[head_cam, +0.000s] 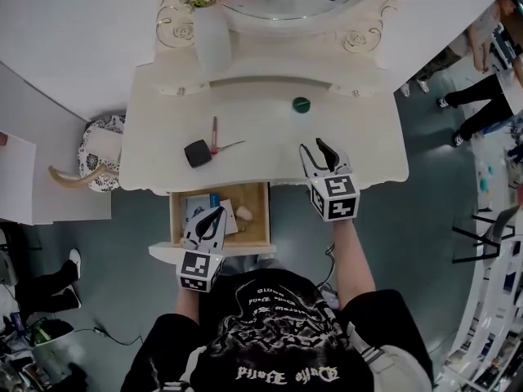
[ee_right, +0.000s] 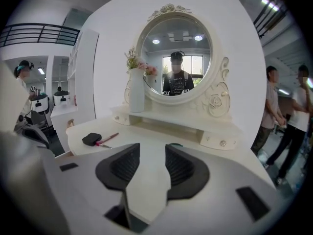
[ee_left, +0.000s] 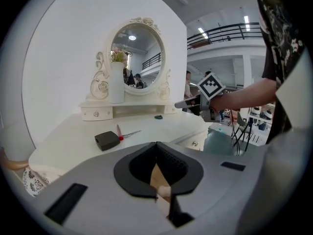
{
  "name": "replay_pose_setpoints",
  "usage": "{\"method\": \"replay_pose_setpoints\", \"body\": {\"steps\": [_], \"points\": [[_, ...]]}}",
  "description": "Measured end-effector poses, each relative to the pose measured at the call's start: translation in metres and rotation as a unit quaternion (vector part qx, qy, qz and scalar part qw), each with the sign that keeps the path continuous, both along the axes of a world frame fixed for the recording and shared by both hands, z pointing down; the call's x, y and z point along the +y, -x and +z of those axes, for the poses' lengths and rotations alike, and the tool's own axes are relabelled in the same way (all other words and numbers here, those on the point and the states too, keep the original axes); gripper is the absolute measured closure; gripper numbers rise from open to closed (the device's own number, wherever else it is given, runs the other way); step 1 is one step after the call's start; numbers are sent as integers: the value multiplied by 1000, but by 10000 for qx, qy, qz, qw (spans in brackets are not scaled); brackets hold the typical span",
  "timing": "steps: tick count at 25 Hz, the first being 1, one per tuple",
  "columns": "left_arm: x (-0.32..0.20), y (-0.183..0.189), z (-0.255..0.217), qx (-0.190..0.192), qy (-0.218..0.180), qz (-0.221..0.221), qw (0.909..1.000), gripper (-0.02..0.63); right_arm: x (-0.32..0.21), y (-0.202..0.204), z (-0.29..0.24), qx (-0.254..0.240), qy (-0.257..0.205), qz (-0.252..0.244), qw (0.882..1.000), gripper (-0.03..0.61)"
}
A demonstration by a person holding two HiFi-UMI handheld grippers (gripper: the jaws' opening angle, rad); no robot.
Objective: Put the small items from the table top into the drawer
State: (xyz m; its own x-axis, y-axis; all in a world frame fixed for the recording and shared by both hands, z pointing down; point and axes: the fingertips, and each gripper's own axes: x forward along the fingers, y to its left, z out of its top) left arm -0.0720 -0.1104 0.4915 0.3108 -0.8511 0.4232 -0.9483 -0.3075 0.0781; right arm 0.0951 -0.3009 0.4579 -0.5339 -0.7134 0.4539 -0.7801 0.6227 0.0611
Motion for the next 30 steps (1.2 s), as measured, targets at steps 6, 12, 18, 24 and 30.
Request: {"method": "replay_pose_setpoints", "body": {"steps": [6,12,18,24,30], "points": [[-4,9,4,18,91,-101,9999,598,-28,9,2,34,62,24,10000,408],[-7,24,9,44,176,-253,9995,598,-57,13,8,74,177,154,9997,405],[-8,37,15,35,289,-390,9988,598,-84,15,16,166,301,211,9992,402],[-9,46,20,-57,394,-393,9984,598,-106,16,31,282,461,253,9982,402],[-9,59,24,-123,486,-456,9977,598,-127,21,46,421,572,242,9972,394]]}}
